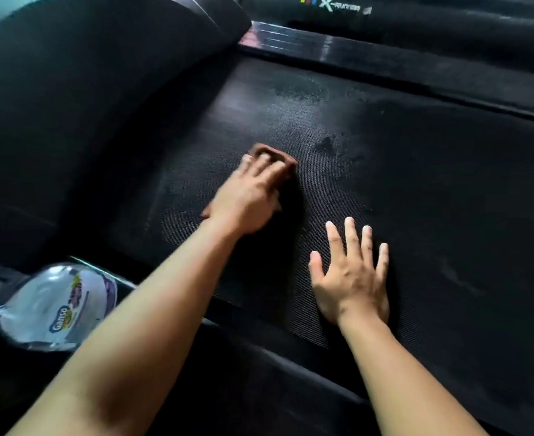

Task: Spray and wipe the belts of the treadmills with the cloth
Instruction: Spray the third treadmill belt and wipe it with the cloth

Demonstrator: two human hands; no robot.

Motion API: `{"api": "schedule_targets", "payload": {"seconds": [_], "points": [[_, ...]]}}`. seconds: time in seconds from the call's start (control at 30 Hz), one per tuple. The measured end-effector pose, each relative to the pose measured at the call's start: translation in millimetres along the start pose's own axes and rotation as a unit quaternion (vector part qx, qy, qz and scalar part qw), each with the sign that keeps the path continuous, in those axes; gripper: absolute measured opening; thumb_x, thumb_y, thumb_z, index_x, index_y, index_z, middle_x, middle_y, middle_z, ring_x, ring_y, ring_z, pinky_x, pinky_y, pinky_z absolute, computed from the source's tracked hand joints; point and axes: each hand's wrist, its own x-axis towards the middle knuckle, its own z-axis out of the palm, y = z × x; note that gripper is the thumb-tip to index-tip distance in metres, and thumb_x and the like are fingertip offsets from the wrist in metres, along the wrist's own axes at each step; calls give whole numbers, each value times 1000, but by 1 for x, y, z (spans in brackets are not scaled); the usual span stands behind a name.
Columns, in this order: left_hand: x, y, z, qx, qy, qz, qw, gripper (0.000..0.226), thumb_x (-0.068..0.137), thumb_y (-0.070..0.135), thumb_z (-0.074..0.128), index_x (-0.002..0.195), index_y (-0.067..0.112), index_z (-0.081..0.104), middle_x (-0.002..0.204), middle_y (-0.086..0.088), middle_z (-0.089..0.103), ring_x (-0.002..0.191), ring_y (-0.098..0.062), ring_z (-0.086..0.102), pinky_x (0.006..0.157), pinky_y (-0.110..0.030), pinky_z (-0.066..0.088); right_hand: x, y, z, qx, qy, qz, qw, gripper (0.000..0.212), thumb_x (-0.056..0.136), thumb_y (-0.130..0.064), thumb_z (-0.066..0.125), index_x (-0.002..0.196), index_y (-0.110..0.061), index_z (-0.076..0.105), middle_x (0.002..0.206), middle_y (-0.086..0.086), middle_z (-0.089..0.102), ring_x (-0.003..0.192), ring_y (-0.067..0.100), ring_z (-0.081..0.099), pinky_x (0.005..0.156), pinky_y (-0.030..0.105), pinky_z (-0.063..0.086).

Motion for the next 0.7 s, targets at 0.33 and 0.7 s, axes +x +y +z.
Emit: {"api": "schedule_targets", "payload": {"seconds": [0.33,0.7], "points": [[-124,-30,8,4,3,-63,998,52,95,47,43,147,41,45,161,1,35,145,-39,34,114,-52,31,-2,-1,-4,2,-16,-5,1000,71,92,-57,17,158,-31,14,167,1,-1,153,27,-6,121,51,-8],[-19,-61,-16,1,-40,-198,979,69,94,42,42,158,36,17,169,-3,5,154,-37,3,124,-55,11,-3,-5,-13,-26,-53,-15,998,67,99,-52,21,159,-27,5,166,6,-7,152,31,-10,120,55,-7]]}}
